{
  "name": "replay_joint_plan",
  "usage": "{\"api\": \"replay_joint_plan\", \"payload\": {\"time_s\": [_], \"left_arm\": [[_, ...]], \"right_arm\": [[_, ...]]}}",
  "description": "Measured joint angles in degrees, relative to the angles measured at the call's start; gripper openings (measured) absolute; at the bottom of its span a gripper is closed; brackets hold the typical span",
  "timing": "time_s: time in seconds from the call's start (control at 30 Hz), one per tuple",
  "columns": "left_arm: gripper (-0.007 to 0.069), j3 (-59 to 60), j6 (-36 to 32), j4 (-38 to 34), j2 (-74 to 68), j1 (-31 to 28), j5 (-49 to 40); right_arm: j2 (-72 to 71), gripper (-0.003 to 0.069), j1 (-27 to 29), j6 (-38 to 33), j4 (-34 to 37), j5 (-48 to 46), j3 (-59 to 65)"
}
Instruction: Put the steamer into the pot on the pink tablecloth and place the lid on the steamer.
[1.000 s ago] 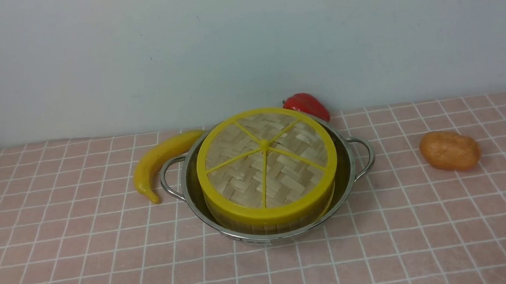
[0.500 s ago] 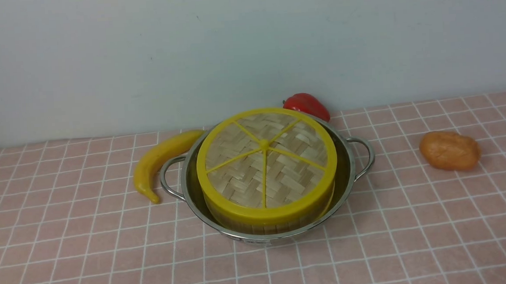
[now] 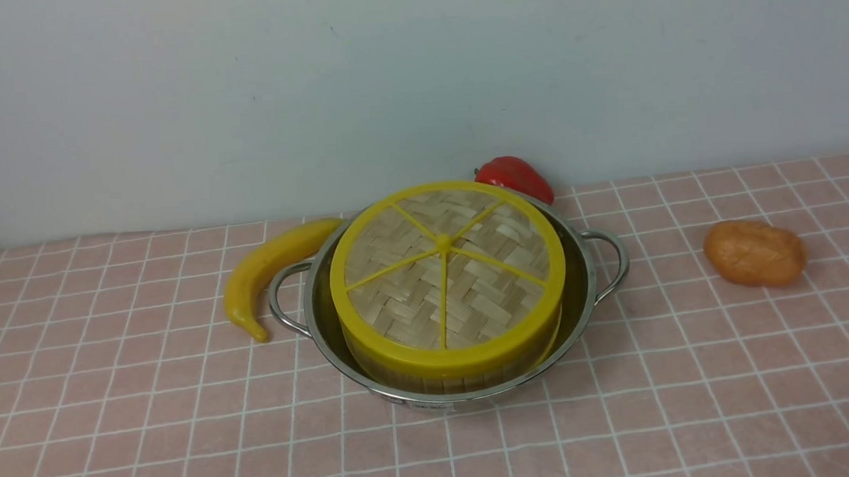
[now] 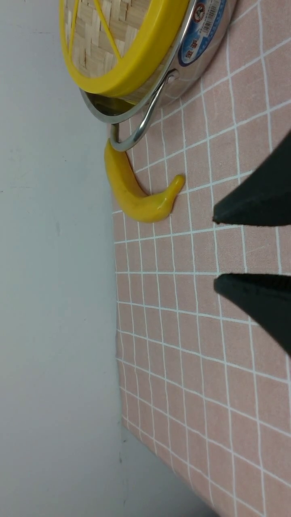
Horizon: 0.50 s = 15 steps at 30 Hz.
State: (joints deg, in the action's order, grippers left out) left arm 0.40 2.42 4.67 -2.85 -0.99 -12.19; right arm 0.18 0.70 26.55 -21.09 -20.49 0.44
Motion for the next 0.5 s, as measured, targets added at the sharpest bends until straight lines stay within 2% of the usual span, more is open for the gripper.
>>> {"api": "replay_joint_plan", "payload": {"time_s": [0.5], "left_arm": [[0.0211,0.0,0.0,0.0,0.0,0.0,0.0]], "right_arm": [[0.0,0.024,0.0,0.0,0.0,0.0,0.0]]}}
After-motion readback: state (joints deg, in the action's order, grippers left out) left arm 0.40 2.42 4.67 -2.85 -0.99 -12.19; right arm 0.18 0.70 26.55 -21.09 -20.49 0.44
